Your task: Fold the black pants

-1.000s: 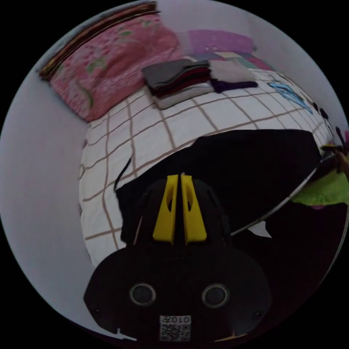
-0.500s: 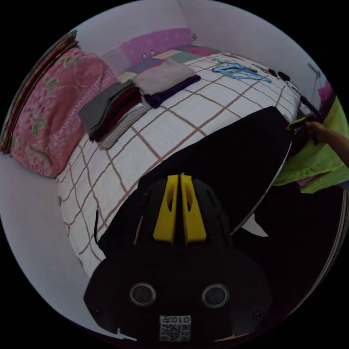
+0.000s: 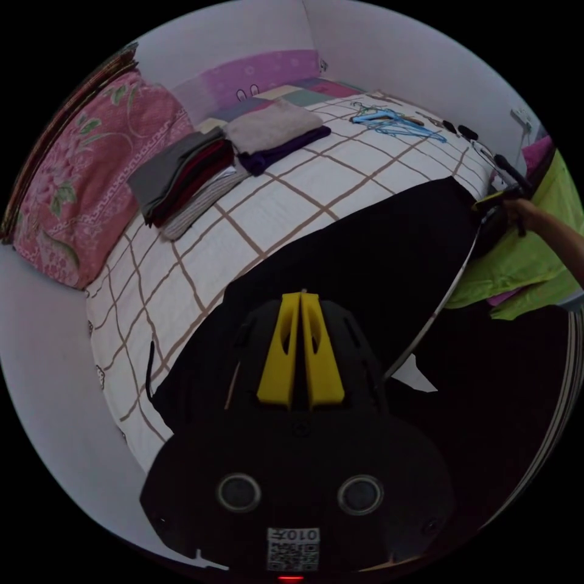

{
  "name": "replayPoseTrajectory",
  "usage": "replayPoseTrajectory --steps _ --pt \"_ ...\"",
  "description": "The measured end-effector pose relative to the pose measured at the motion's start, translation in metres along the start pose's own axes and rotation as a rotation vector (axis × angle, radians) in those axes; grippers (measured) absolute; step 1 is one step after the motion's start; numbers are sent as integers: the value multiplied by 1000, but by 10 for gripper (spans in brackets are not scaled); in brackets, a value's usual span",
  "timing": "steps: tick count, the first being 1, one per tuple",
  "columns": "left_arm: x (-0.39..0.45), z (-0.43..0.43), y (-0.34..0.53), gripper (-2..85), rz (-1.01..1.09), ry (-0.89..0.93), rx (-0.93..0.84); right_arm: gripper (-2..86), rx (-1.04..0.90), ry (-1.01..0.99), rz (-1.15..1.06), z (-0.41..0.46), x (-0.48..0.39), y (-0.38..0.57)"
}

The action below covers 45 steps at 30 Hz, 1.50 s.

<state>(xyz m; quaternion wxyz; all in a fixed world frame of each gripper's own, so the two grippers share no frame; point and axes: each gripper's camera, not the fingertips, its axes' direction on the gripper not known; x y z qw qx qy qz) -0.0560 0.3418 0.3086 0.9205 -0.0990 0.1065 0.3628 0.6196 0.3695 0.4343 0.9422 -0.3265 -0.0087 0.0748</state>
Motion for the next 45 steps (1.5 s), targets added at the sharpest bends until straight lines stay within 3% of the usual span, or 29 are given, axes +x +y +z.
replayPoseTrajectory --steps 6,10,14,17,20,28,37,45 --pt "-17 -6 23 -2 -64 0 35 12 119 64 -198 -53 -108 -9" --pt "-31 -12 42 -2 -101 -13 59 11 188 91 -466 -80 -235 -12" --pt "-50 -19 72 -2 -165 -26 62 11 186 126 -773 -47 -369 -12" --pt "-61 -24 96 -2 -189 -46 35 11 127 134 -878 2 -431 -21" --pt "-70 -27 125 -3 -205 -69 -2 12 60 155 -916 32 -469 -25" --pt "-90 -20 177 -2 -305 -47 -41 11 99 82 -887 16 -509 -18" --pt "-105 -11 163 -1 -210 -8 -7 11 98 143 -876 29 -569 -31" --pt "-124 24 127 16 -111 163 9 14 112 64 -866 35 -602 -37"
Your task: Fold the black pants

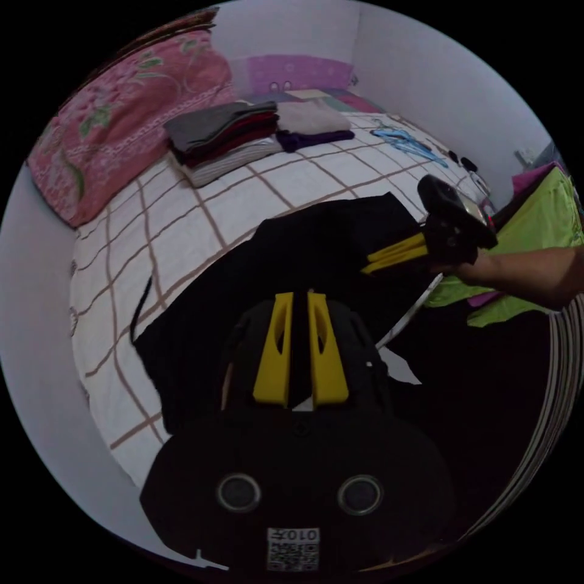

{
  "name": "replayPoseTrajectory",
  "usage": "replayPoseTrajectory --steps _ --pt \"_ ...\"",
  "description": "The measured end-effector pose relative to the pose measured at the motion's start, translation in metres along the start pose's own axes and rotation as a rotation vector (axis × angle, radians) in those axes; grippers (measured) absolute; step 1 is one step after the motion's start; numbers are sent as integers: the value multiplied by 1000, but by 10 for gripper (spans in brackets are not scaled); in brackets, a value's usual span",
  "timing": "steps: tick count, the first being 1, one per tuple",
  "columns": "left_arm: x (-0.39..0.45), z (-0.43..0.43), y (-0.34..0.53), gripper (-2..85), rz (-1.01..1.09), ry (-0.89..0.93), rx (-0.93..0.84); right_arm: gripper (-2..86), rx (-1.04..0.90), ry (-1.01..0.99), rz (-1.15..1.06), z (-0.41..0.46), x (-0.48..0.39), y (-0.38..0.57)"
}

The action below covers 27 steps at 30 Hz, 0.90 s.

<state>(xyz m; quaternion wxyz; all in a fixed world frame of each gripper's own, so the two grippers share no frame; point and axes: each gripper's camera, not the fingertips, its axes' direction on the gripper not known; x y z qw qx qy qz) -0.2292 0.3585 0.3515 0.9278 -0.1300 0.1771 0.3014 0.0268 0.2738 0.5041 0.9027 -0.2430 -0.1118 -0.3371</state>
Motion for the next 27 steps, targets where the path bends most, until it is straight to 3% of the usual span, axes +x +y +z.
replayPoseTrajectory --steps 10,16,22,27 --pt "-14 16 -13 22 42 -97 -7 44 -14 3 -17 17 -25 -46" --pt "-31 26 -11 26 39 -26 16 90 64 -75 -118 2 -46 -40" --pt "-12 33 -23 15 216 -3 102 68 239 -68 -48 -15 -54 -29" --pt "-3 82 -29 12 292 115 -24 59 102 -88 -53 13 -56 -49"
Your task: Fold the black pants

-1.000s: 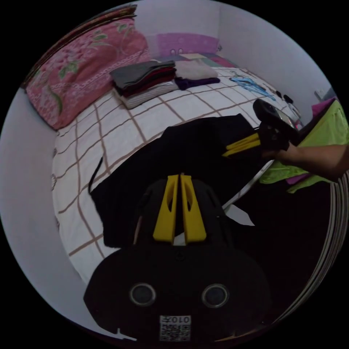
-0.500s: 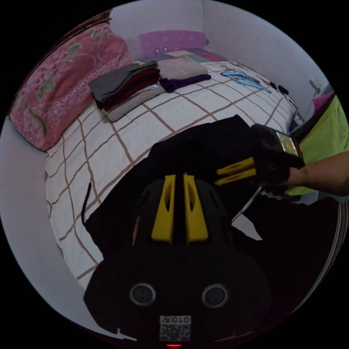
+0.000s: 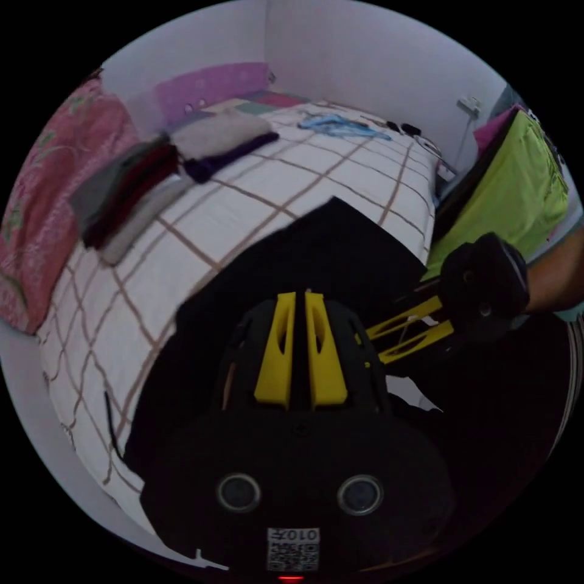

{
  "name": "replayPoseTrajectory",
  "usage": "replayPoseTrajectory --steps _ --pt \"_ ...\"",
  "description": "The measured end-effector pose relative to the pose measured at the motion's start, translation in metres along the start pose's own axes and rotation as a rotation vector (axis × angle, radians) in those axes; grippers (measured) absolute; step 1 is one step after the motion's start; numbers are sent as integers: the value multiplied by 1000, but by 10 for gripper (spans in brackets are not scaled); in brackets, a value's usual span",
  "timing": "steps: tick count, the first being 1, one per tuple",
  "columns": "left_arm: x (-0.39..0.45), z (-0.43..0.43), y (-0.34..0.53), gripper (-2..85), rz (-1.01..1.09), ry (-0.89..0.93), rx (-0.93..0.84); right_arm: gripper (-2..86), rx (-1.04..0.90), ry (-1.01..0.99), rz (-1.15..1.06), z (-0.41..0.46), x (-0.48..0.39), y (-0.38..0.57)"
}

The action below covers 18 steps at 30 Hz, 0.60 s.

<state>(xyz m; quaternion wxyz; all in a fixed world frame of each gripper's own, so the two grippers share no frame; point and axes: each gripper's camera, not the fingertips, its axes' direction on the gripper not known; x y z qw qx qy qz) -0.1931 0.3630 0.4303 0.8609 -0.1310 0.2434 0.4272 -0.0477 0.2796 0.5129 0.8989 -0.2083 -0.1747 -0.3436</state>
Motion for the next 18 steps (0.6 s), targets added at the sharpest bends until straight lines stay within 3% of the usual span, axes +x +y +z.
replayPoseTrajectory --steps 4,10,13,18 --pt "-12 37 21 10 -49 -1 -177 51 -66 3 -9 15 0 -15" --pt "-38 -20 83 24 -194 7 44 50 39 -26 -47 -7 -8 -36" --pt "-46 -62 143 43 -377 -125 98 50 127 -26 -126 -21 -18 -49" --pt "-54 -95 287 73 -859 -336 26 57 117 8 -330 -19 -31 -102"
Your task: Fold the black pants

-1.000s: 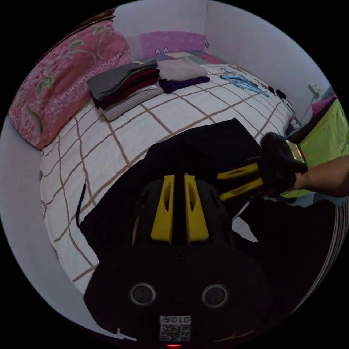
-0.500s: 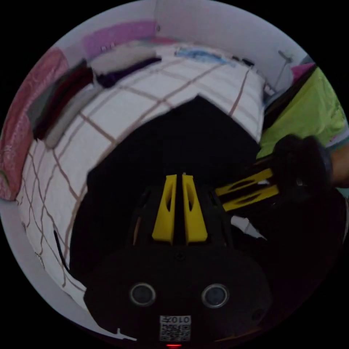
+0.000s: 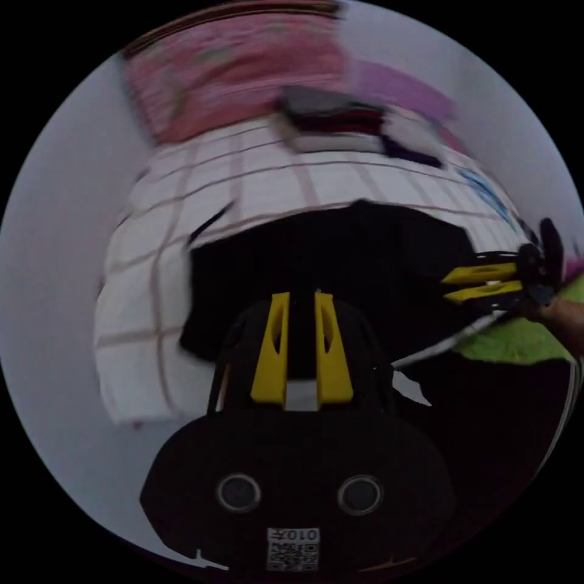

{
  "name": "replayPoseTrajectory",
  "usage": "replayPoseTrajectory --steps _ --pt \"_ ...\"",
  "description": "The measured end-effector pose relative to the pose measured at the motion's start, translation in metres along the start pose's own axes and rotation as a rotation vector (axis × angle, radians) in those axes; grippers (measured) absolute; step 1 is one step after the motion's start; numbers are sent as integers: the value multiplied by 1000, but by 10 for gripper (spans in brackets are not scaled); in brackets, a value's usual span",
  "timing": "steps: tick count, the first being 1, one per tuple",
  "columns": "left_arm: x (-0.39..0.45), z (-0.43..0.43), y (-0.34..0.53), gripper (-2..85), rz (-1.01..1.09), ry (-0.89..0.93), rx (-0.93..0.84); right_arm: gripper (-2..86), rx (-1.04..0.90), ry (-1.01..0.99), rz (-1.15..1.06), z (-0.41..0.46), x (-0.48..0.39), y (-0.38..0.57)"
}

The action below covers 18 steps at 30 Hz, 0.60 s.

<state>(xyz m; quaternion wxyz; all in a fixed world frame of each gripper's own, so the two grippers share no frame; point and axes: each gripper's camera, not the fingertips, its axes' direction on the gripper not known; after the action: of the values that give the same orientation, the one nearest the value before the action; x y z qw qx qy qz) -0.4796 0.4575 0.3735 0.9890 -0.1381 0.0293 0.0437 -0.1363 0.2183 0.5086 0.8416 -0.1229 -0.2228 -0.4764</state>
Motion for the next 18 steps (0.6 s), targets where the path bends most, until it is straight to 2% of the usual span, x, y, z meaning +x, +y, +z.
replayPoseTrajectory --steps 3,8,14,18 --pt "-51 3 33 86 -175 -6 -23 63 -3 -32 -109 9 14 -51" --pt "-100 11 63 99 -349 13 -8 77 -34 -85 -271 33 41 -166" --pt "-123 32 83 105 -435 113 4 85 -80 -139 -328 80 61 -279" --pt "-130 41 95 103 -457 166 0 94 -140 -178 -344 111 70 -318"
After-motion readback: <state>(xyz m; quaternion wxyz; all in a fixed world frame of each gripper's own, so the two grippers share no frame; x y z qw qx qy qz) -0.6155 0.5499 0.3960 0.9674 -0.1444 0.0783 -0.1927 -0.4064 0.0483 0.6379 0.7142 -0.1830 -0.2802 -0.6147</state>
